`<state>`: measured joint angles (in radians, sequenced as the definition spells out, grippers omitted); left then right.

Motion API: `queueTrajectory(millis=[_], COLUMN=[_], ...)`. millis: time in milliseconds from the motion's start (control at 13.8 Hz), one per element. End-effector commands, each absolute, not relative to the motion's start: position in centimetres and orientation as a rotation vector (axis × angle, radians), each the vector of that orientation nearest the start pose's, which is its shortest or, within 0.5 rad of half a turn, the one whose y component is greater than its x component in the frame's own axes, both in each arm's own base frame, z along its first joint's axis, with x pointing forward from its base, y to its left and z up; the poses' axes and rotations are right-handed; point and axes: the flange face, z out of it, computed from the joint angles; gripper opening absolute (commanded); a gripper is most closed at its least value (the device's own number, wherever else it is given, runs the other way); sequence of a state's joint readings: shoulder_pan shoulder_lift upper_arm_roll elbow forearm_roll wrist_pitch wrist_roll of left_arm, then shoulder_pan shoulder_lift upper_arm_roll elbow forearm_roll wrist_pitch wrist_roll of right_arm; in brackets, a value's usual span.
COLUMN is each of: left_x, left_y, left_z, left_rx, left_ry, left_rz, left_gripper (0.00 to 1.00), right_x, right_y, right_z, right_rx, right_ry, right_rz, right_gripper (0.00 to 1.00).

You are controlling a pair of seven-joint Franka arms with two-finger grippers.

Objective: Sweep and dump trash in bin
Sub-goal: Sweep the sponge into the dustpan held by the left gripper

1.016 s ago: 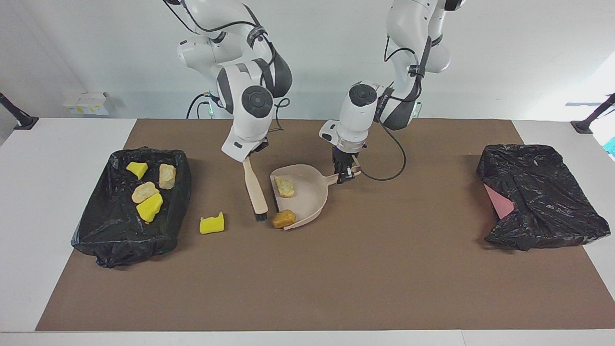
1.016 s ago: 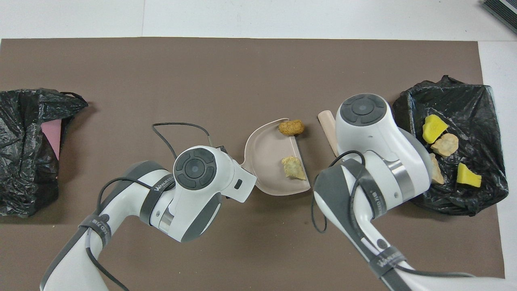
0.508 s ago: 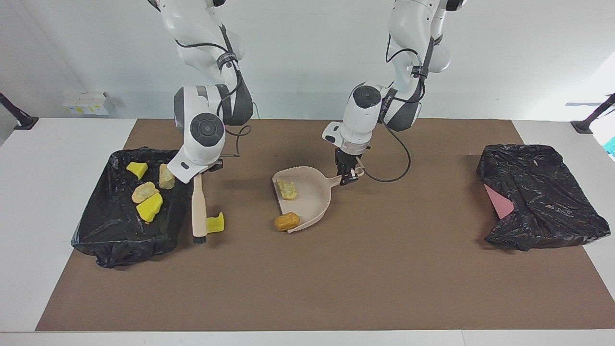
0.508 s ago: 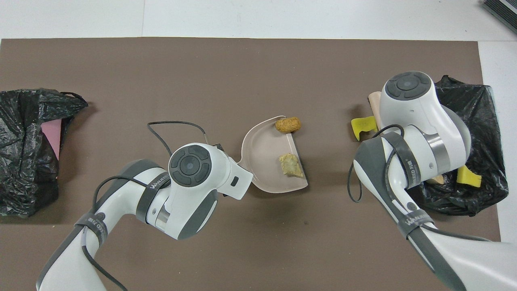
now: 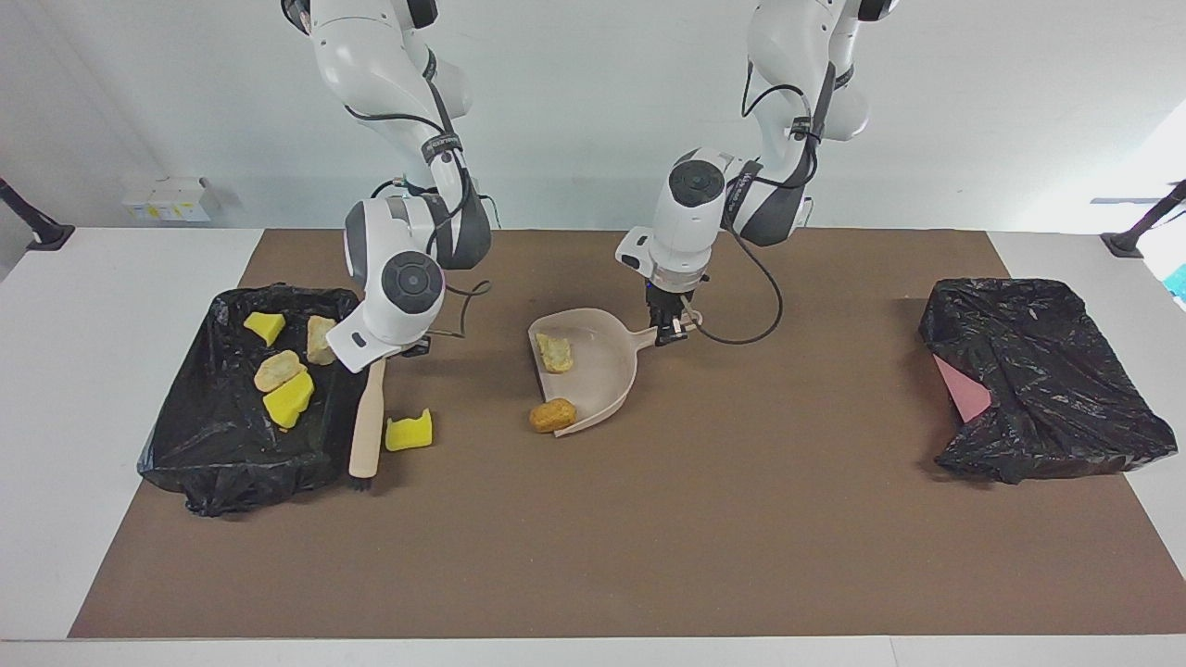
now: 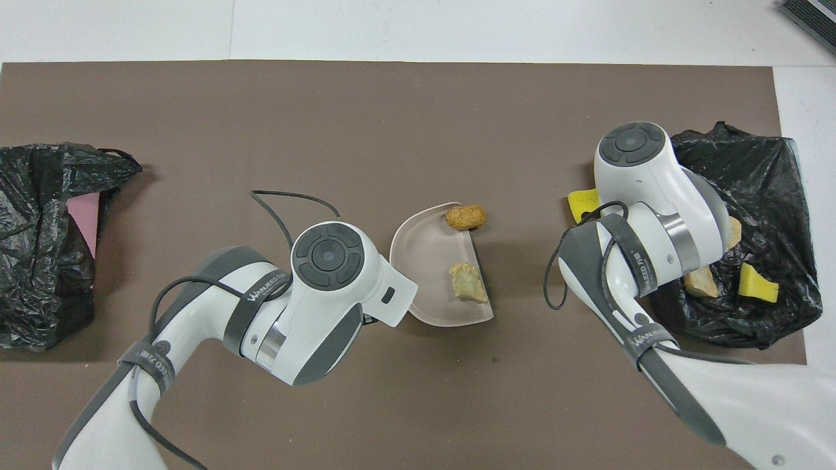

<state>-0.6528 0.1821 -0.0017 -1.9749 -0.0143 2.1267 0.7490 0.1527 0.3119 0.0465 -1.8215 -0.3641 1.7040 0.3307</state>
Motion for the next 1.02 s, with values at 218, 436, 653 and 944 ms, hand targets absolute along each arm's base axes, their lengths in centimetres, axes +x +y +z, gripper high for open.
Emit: queueTrajectory(millis=[218,436,653,944], left_x=[44.4,44.2,44.0,44.1], left_y=[-38.2,-38.1,-38.1,-38.6], left_z=[38.2,37.4,36.4,35.9], left_rx=[-2.403,-2.402,-2.396,-2.363], left_ry=[1.904,1.91,1.926,1.975], left_rz=[0.096,0.059,0.017,-0.066], left_gripper=[0.0,0.0,0.0,0.0], right_x=[55.1,53.3,50.7,48.5], right_y=[13.9,17.9,23.3,27.1], right_z=[33.8,34.2,34.8,36.7], right_rx=[-3.356,-3.269,-3.207,-3.174], right_ry=[-0.271,-0.451,-0.589,-0.661], right_rz=[0.717,0.747,0.732,0.743], right_gripper=[0.0,0.0,0.0,0.0])
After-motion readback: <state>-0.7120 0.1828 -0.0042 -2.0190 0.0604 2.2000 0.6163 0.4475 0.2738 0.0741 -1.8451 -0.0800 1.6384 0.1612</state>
